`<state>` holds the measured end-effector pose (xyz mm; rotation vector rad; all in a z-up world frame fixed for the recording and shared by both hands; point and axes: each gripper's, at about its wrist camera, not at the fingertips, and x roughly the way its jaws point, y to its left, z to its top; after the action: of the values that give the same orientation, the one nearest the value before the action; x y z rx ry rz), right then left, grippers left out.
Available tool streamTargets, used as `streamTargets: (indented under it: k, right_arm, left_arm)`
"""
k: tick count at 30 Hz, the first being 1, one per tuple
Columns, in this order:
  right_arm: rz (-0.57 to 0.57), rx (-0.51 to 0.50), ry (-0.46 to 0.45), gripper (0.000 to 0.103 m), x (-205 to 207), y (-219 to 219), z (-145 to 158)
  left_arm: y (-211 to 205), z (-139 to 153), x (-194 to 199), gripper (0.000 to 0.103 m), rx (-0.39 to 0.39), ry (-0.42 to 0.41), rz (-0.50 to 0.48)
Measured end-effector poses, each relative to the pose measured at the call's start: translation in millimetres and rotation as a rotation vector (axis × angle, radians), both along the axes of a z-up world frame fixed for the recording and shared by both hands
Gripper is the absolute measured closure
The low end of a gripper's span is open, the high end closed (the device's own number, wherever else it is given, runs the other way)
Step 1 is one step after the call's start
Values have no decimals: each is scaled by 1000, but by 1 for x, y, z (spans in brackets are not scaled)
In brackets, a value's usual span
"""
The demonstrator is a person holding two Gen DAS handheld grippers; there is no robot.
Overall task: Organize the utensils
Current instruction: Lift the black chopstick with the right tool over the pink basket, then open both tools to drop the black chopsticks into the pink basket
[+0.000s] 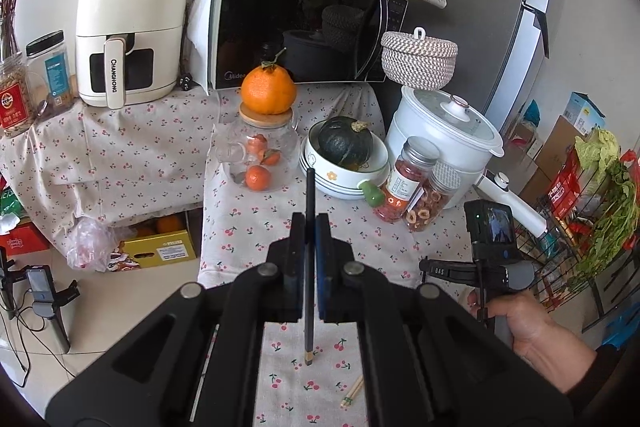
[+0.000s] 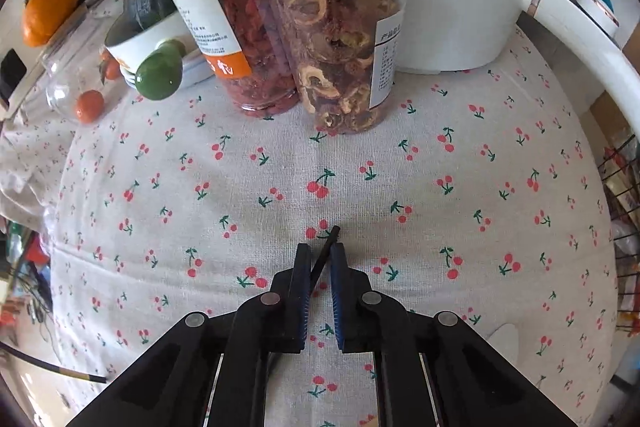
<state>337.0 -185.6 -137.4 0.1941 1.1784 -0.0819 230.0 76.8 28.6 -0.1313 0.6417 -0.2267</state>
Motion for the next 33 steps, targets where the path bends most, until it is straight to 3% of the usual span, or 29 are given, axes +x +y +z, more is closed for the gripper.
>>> streamTargets:
  k: [3, 7, 12, 17, 25, 33]
  right_arm:
    - [-20, 52, -112, 95, -20, -14, 27]
    - [-4, 74, -289, 96, -60, -22, 87]
    - [27, 29, -460, 99, -108, -21, 155]
    - [26, -27, -580, 99, -148, -25, 200]
    - [34, -52, -697, 99, -222, -27, 262]
    - [131, -33, -661, 99, -278, -17, 284]
  left_arm:
    - [2, 12, -10, 98, 10, -37, 4]
    - [3, 31, -24, 98, 7, -70, 10]
    - [-2, 56, -52, 98, 8, -136, 20]
    - [-1, 79, -91, 98, -3, -220, 36]
    - [1, 99, -144, 98, -18, -306, 15]
    - [-6, 88, -160, 98, -1, -267, -83]
